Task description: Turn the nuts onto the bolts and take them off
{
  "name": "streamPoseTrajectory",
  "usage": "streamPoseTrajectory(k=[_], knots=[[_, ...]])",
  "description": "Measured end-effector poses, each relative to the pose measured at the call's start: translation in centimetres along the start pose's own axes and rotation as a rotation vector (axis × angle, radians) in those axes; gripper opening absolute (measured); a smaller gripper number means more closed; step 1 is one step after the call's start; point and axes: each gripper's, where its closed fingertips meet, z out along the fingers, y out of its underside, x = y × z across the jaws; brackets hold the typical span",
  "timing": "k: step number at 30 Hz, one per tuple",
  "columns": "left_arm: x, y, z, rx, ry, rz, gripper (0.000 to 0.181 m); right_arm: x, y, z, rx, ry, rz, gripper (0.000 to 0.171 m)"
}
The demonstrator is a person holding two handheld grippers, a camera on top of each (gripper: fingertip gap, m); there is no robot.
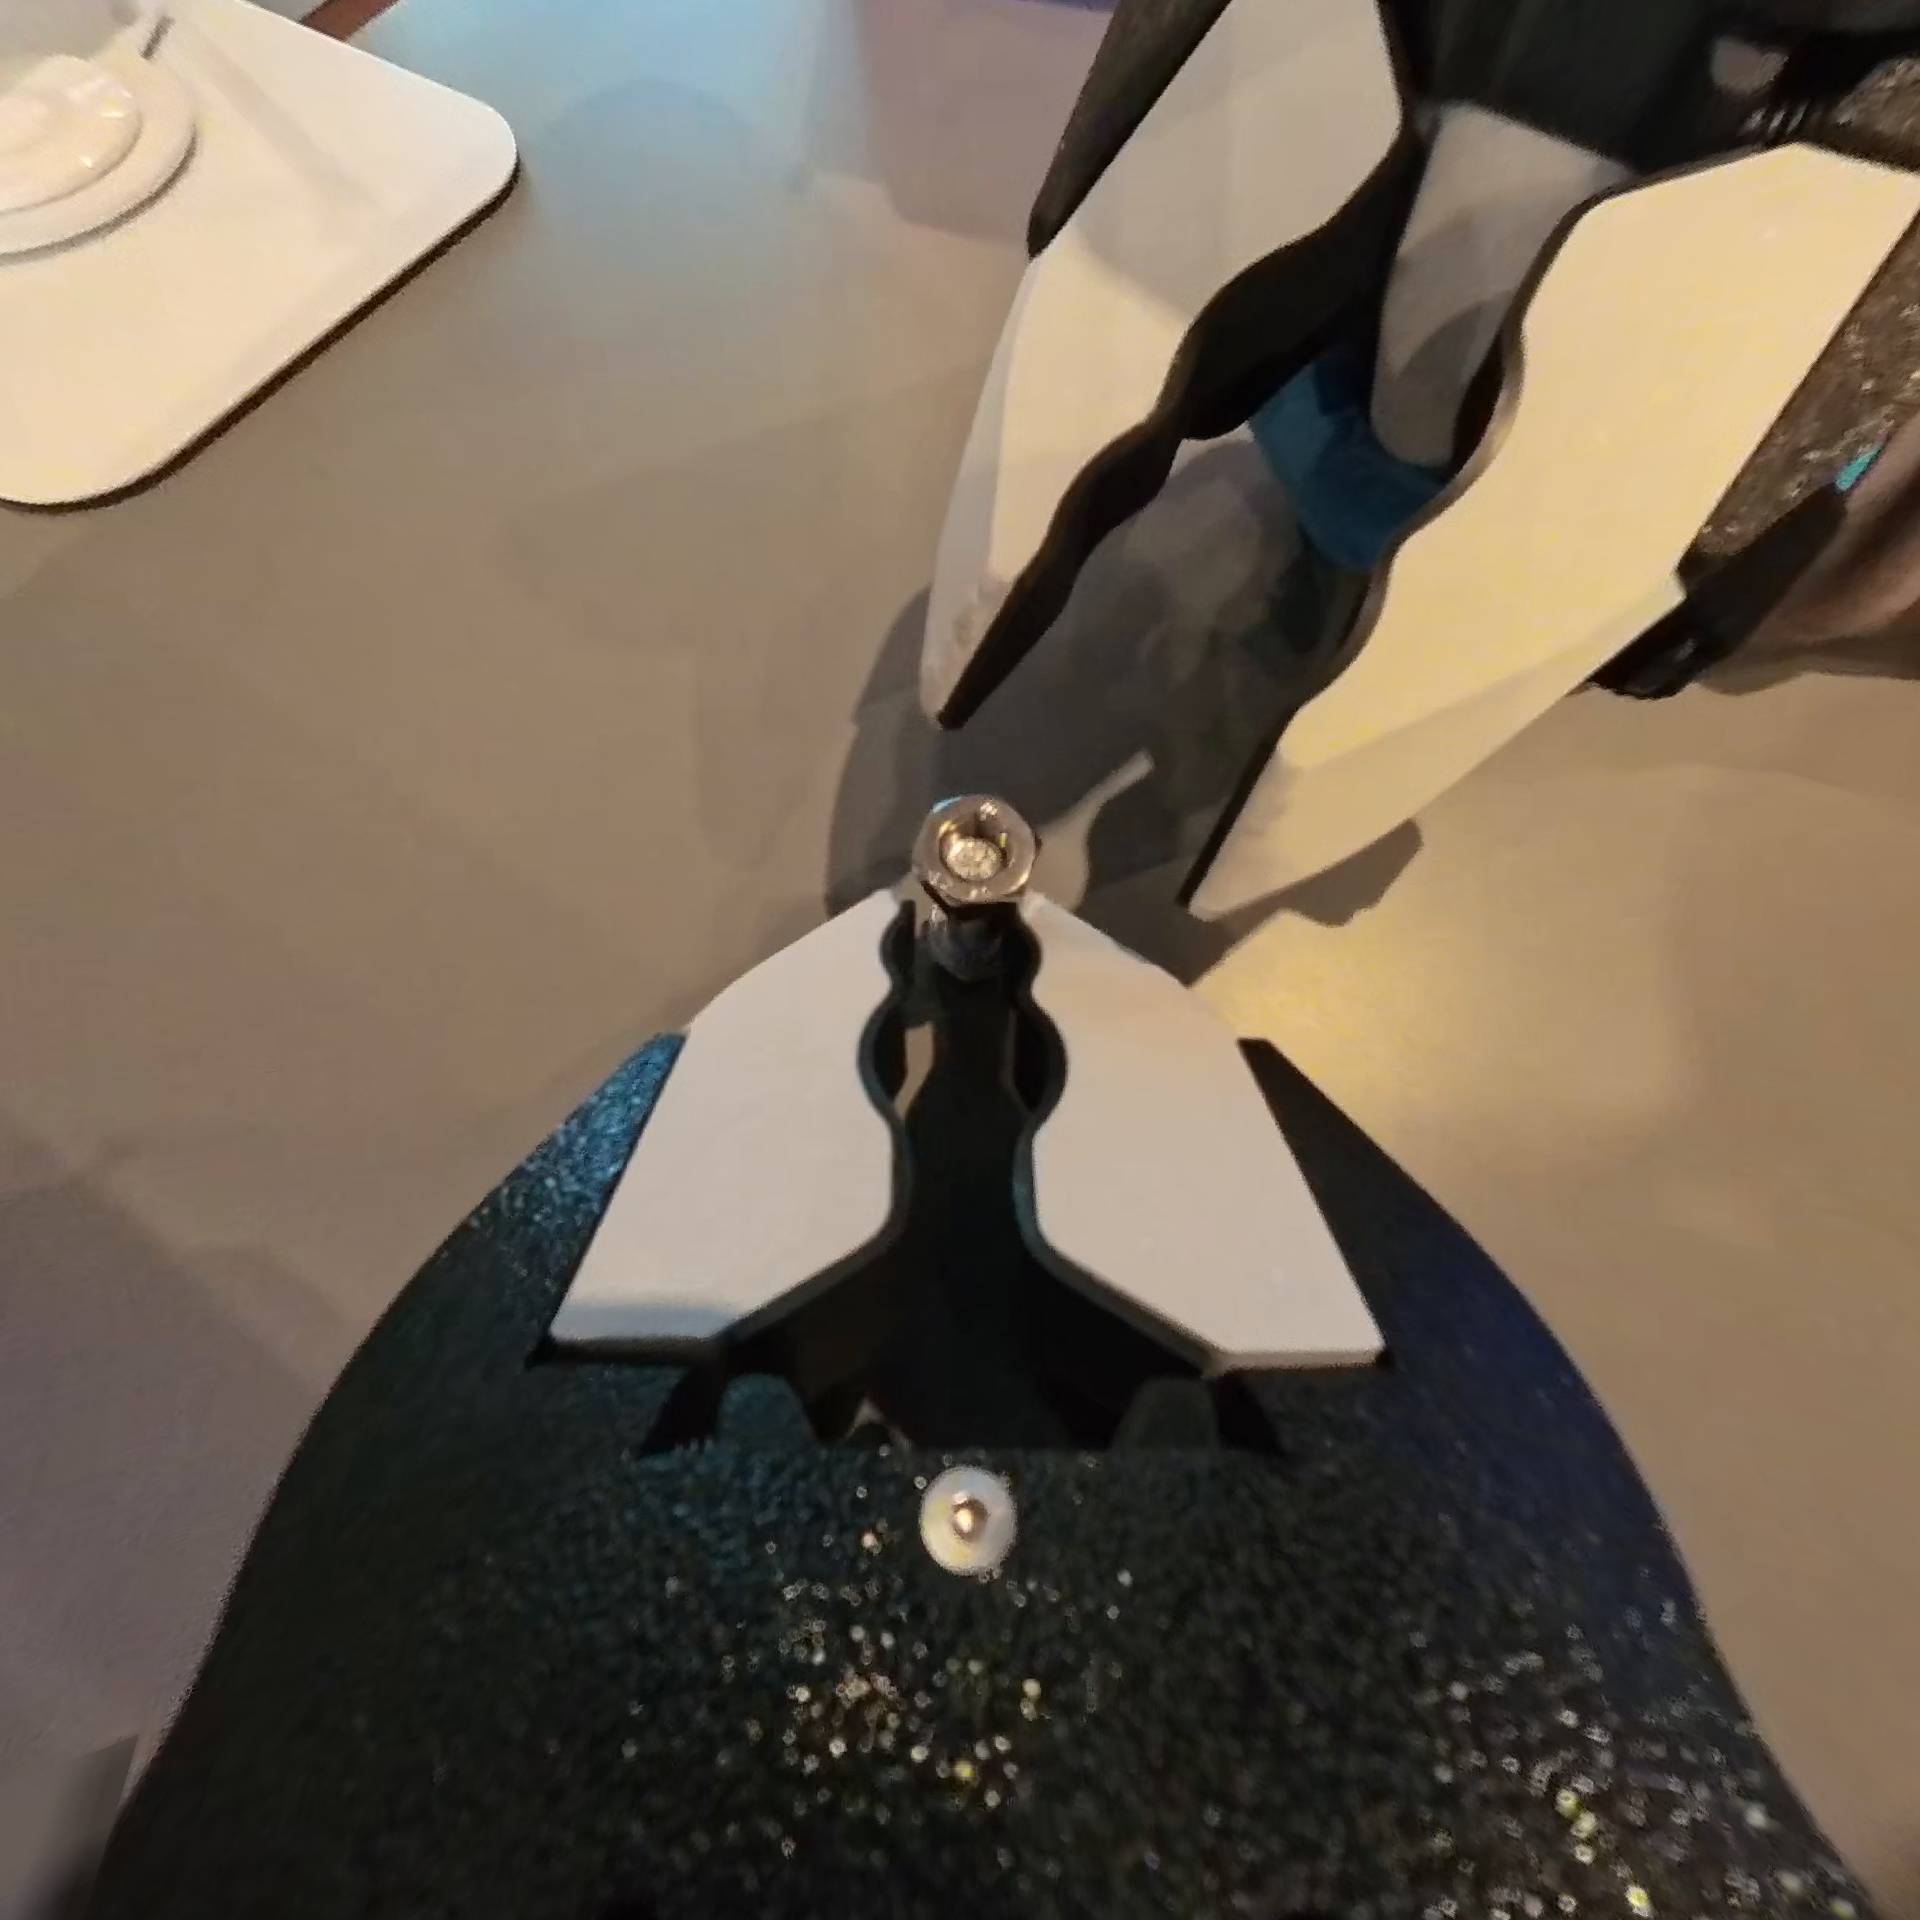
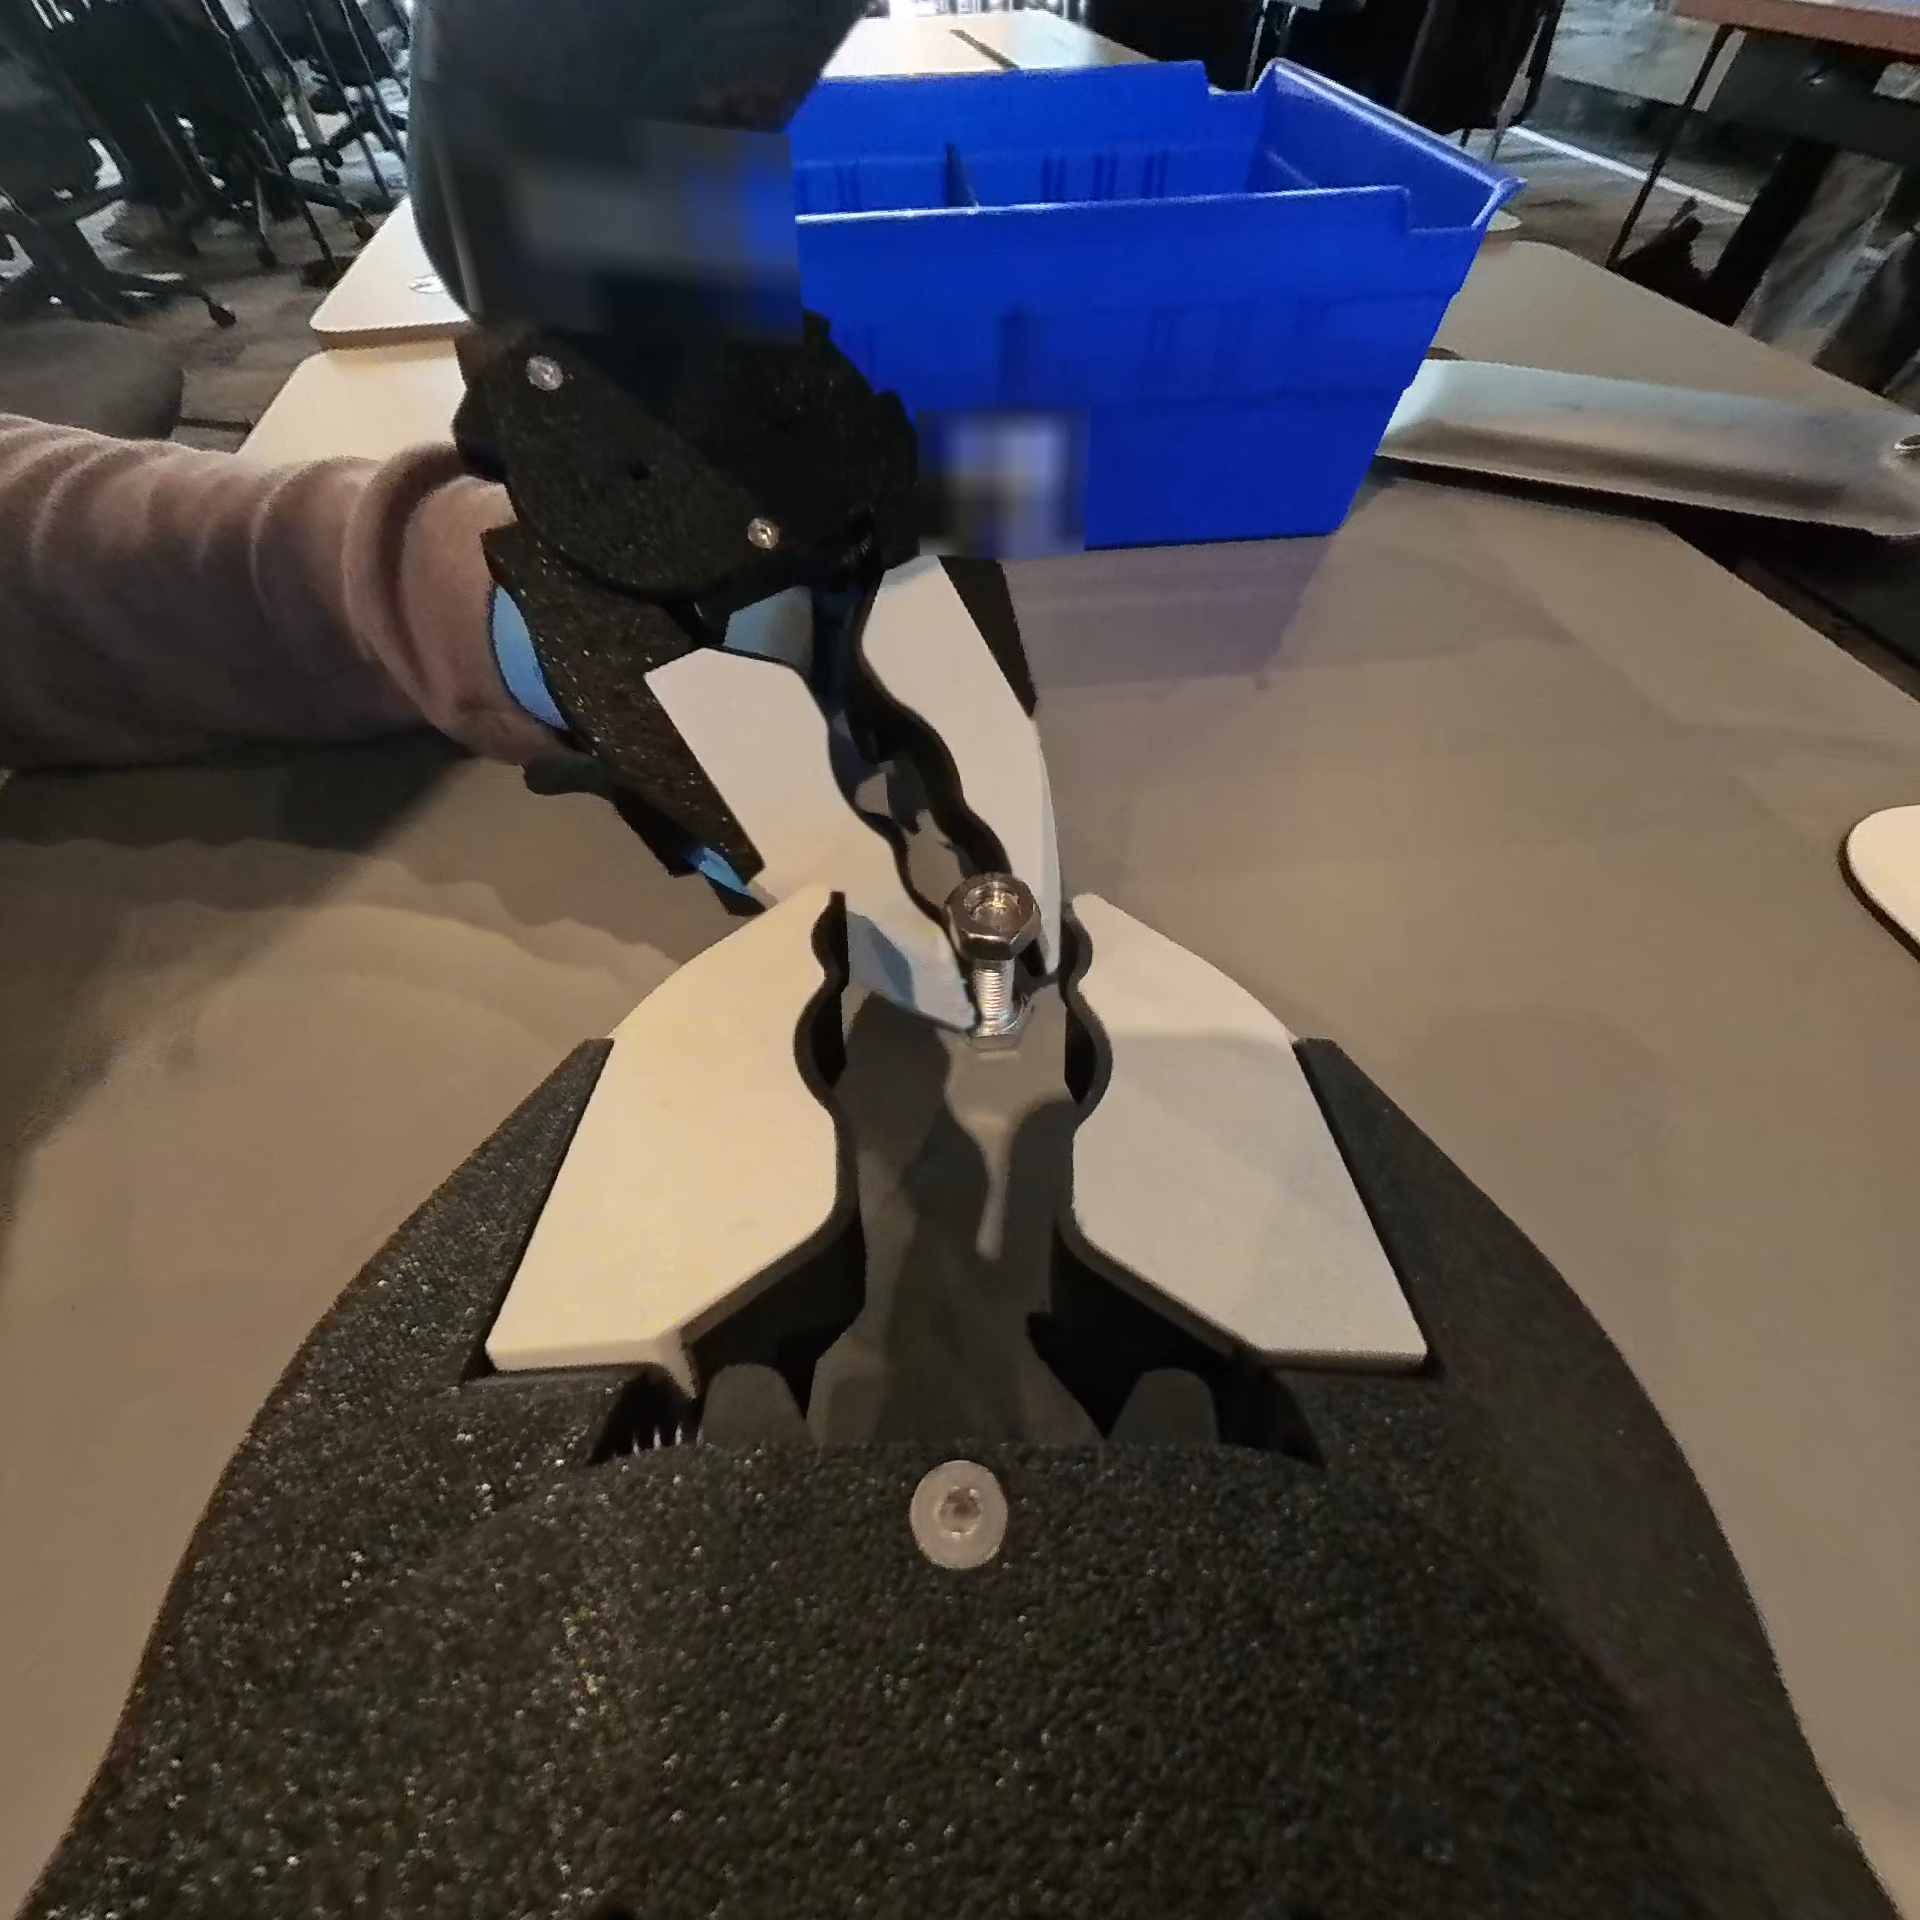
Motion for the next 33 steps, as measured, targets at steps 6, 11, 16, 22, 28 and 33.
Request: streamPoseTrajectory(k=[6,11,16,22,28,33], knots=[[0.0,-0.1,0.0,0.010,0.001,0.001,0.009,-0.2,0.4,0.3,-0.034,-0.024,0.012,0.041],[0.0,-0.1,0.0,0.010,0.000,0.000,0.009,-0.6,0.8,0.6,-0.072,-0.050,0.012,0.042],[0.0,-0.1,0.1,0.010,0.001,0.001,0.009,-1.3,1.2,0.1,-0.085,-0.109,0.045,0.031],[0.0,-0.1,0.1,0.010,0.001,0.001,0.009,-0.1,0.6,-0.3,-0.026,-0.036,0.069,0.040],[0.0,-0.1,0.1,0.010,0.001,0.001,0.009,0.0,0.9,0.5,-0.070,-0.005,0.015,0.040],[0.0,-0.1,0.0,0.010,0.002,0.002,0.009,-0.5,1.2,0.6,-0.098,-0.016,-0.022,0.037]])
